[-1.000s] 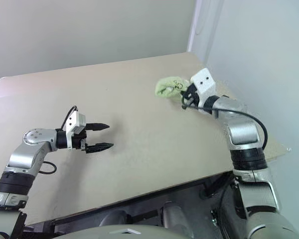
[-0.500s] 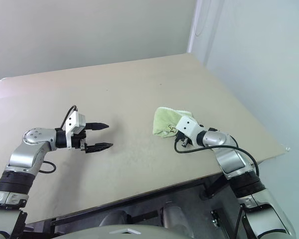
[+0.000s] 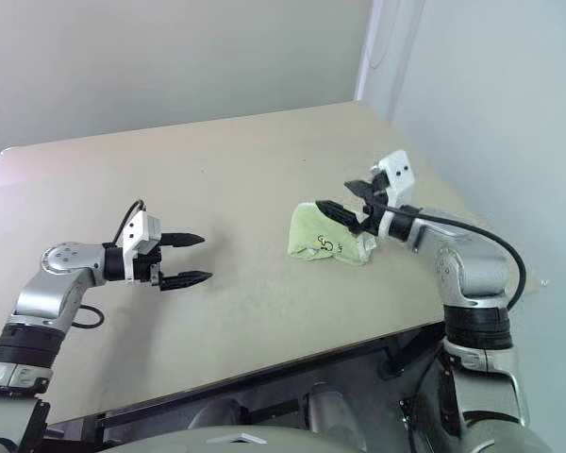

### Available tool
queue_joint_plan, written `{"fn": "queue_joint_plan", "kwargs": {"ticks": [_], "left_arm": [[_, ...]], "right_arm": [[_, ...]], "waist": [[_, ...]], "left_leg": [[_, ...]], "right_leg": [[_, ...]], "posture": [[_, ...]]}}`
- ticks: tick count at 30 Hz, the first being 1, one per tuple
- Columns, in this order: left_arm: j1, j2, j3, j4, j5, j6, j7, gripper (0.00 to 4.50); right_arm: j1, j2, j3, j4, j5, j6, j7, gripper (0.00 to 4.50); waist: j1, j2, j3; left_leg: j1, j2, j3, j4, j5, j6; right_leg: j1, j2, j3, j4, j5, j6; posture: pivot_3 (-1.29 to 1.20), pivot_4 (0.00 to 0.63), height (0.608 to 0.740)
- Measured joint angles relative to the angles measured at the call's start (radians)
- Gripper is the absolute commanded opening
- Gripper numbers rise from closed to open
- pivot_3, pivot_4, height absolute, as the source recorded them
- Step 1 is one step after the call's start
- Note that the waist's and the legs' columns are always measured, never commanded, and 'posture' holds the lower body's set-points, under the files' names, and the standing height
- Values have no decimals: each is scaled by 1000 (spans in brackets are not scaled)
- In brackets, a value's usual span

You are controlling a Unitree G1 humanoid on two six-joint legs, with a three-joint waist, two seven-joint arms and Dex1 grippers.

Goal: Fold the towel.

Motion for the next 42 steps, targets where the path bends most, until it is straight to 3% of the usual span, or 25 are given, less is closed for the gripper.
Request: {"fn": "queue_joint_plan", "kwargs": {"ticks": [4,11,18,25,33,38,42], "left_arm": [[17,6,3,-35,-20,45,-1,4500],[45,9,9,-59,-21,44,20,4500],[58,15,15,-77,-28,44,37,4500],[58,16,46,-79,-57,78,43,4500],[57,21,70,-92,-98,128,48,4500],[65,26,79,-130,-127,162,37,4500],[84,27,77,-148,-117,152,39,4500]], "right_arm": [[-2,62,83,141,-72,-57,-59,4460],[-63,126,198,497,-260,-315,-160,4460],[-72,135,260,563,-345,-459,-141,4460],[-61,113,155,403,-202,-329,-56,4460],[-11,-29,-25,-44,117,-15,25,4460],[109,-85,25,-105,149,52,68,4460],[110,-85,59,-104,149,57,70,4460]], "waist": [[-1,1,0],[-2,1,0],[-10,0,0],[-11,1,1],[1,2,1],[-2,2,1],[-2,3,1]], "left_leg": [[-1,0,1,0,0,0],[-1,0,1,0,0,0],[5,0,1,0,0,0],[4,0,0,0,0,0],[0,0,-2,0,0,0],[2,0,1,0,0,0],[3,0,1,0,0,0]], "right_leg": [[-1,-1,1,0,0,0],[-1,-1,1,0,1,-1],[4,0,1,0,0,0],[4,0,1,0,0,0],[1,0,-1,-1,0,0],[2,0,0,-1,0,0],[2,0,1,0,0,0]], "posture": [[0,0,740],[0,0,740],[0,0,740],[0,0,740],[0,0,740],[0,0,740],[0,0,740]]}}
